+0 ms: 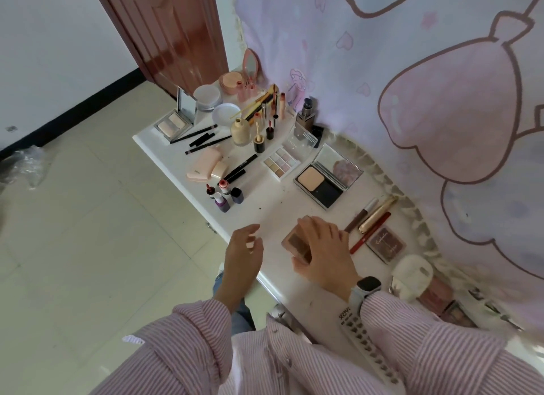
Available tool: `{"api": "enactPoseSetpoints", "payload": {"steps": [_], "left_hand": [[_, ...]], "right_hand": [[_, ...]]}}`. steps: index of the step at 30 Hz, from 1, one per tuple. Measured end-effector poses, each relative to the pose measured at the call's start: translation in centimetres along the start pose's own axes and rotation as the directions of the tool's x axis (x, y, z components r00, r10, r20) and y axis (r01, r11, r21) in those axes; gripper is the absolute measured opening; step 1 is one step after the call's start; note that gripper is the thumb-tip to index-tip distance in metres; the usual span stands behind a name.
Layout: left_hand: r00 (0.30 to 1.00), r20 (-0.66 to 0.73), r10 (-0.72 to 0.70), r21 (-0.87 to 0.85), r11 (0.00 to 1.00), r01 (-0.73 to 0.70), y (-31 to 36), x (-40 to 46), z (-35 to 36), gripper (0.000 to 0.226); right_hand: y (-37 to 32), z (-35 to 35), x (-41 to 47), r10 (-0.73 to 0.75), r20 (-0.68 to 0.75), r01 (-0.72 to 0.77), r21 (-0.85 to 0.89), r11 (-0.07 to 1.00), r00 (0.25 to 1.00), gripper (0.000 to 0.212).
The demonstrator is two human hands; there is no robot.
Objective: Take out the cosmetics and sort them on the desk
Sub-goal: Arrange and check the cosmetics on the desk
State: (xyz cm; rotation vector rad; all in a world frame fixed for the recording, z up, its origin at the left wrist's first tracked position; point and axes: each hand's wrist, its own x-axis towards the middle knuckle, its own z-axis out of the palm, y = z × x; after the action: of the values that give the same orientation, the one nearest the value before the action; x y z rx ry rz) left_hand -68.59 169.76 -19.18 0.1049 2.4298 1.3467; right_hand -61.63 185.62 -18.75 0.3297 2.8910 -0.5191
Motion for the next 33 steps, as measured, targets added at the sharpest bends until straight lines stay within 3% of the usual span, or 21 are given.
{"api": "enactPoseSetpoints", "payload": {"steps": [3, 6, 11, 14, 16, 18, 22, 25, 27, 33], "left_hand": [[0.954, 0.211, -0.213, -0.295, 0.917, 0.270, 1.1, -0.3, -1.2, 0.028], [0.885, 0.429, -0.181, -0.370, 0.858, 0.355, 1.9, -0.9, -1.7, 0.033], [0.870, 0.483, -0.104, -0.520, 0.765, 0.380, 2.3, -1.3, -2.0, 0.034], [0.864, 0.482, -0.142, -0.611, 0.652, 0.448, 2.0, -1.0, -2.6, 0.028], [0.847, 0.518, -0.118, -0.681, 0.541, 0.492, 1.8, -1.1, -3.1, 0.029], [0.840, 0.538, -0.075, -0.729, 0.459, 0.508, 1.6, -1.5, -3.3, 0.045], [0.838, 0.545, 0.035, -0.786, 0.370, 0.496, 1.0, -2.5, -3.2, 0.068], [0.842, 0.538, 0.019, -0.766, 0.428, 0.480, 0.9, -3.0, -3.2, 0.054], [0.835, 0.550, -0.009, -0.739, 0.459, 0.492, 0.7, -3.2, -3.1, 0.059], [0.837, 0.544, -0.063, -0.765, 0.372, 0.525, 0.3, -3.8, -2.7, 0.063]], "right_hand": [[-0.8, -1.3, -0.2, 0.029, 0.007, -0.029, 0.465, 0.885, 1.000, 0.088], [-2.0, -1.8, -0.6, 0.041, 0.079, -0.086, 0.727, 0.681, 0.996, 0.093], [-3.1, -1.8, -0.5, 0.274, 0.251, -0.347, 0.851, 0.394, 0.928, 0.052], [-2.9, -2.1, -0.7, 0.305, 0.228, -0.344, 0.845, 0.411, 0.925, 0.024], [-3.1, -2.6, -0.9, 0.293, 0.246, -0.345, 0.866, 0.362, 0.924, 0.022], [-3.4, -3.0, -1.1, 0.320, 0.259, -0.360, 0.879, 0.313, 0.911, 0.018], [-4.0, -3.7, -1.4, 0.315, 0.278, -0.385, 0.850, 0.360, 0.908, 0.016], [-4.6, -4.0, -2.2, 0.183, 0.343, -0.389, 0.827, 0.406, 0.921, 0.024], [-5.0, -3.8, -2.8, 0.129, 0.347, -0.366, 0.805, 0.467, 0.929, 0.029], [-5.1, -3.0, -4.0, -0.003, 0.055, -0.031, 0.618, 0.786, 0.998, 0.032]]}}
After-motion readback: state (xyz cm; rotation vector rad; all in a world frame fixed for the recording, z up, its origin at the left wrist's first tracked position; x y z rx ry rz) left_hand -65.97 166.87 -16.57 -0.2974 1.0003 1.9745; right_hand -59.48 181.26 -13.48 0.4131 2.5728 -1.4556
